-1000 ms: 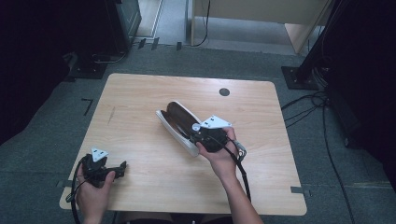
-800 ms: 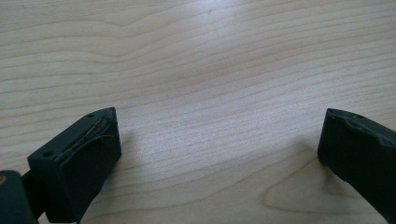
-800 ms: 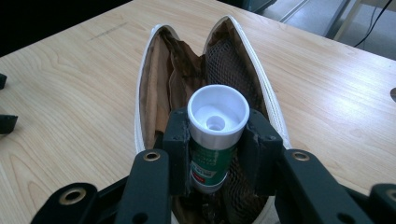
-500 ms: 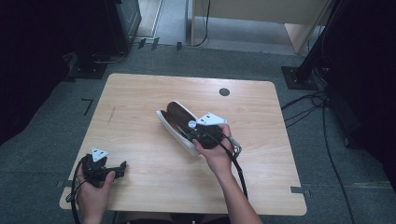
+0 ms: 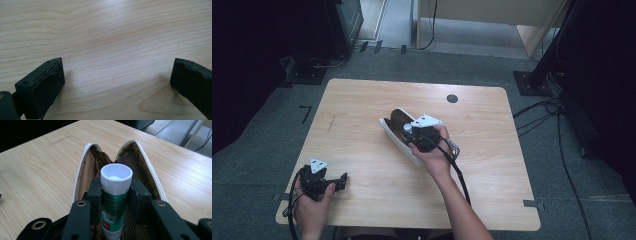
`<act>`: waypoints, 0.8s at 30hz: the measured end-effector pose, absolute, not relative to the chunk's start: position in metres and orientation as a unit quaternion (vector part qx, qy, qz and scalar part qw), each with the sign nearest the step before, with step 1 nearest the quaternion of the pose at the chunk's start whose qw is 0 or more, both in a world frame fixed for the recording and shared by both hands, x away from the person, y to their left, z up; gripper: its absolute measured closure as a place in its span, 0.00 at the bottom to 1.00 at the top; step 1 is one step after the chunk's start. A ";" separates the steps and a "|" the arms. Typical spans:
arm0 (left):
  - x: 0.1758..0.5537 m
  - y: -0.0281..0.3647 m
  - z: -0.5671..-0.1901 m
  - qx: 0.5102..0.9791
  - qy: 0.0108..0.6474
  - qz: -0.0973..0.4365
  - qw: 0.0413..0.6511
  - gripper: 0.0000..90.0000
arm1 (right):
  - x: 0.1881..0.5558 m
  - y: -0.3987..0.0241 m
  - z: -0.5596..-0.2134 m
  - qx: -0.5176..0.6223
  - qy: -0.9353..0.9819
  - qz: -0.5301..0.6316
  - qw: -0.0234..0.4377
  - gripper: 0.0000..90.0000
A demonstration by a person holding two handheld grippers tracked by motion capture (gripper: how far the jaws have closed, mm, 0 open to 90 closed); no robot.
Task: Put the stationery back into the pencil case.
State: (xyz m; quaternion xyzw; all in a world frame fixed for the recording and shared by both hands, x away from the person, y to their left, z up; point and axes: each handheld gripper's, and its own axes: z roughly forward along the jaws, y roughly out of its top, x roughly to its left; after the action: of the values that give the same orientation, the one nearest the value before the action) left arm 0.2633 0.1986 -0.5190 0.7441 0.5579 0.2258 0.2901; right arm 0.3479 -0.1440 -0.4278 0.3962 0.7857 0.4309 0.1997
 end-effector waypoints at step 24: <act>0.263 0.199 -0.519 0.743 0.558 0.226 0.291 0.00 | 0.384 -0.116 -0.451 0.406 0.821 0.338 0.217 0.71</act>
State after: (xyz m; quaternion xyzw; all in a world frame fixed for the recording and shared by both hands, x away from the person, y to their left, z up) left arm 0.2634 0.1985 -0.5192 0.7434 0.5583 0.2260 0.2909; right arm 0.3838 -0.1158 -0.4512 0.4061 0.8208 0.3380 0.2172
